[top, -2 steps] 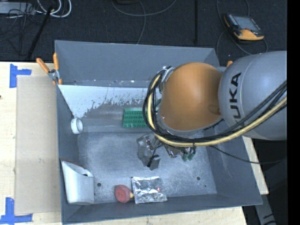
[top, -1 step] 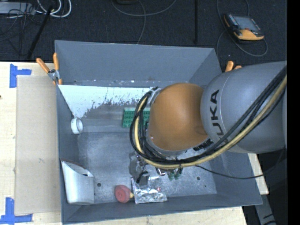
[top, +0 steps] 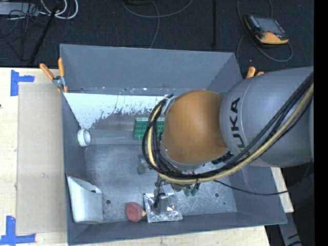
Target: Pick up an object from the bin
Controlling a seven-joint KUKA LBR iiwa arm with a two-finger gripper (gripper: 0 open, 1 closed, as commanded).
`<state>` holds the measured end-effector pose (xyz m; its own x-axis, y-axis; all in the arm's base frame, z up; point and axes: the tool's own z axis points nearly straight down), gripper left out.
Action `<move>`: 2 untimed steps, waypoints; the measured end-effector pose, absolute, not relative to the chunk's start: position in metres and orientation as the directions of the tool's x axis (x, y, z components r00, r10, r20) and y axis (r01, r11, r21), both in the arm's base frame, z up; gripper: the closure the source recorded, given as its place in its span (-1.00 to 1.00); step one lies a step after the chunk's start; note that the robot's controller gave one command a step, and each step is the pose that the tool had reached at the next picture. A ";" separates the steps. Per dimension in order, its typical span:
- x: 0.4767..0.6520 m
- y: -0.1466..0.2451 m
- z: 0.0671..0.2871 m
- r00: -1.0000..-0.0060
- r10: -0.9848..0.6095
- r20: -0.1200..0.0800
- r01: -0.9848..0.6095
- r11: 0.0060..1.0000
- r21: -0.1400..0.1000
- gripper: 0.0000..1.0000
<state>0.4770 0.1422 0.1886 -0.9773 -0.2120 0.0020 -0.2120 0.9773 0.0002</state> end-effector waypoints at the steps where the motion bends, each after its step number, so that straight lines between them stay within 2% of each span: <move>1: 0.470 0.152 0.094 -0.997 -0.083 0.006 -0.083 0.997 -0.001 -1.00; 2: 0.471 0.152 0.097 -0.997 -0.081 0.002 -0.081 0.997 0.000 1.00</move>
Offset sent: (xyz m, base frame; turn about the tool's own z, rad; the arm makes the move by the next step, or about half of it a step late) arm -0.0055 0.0106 -0.0905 0.1302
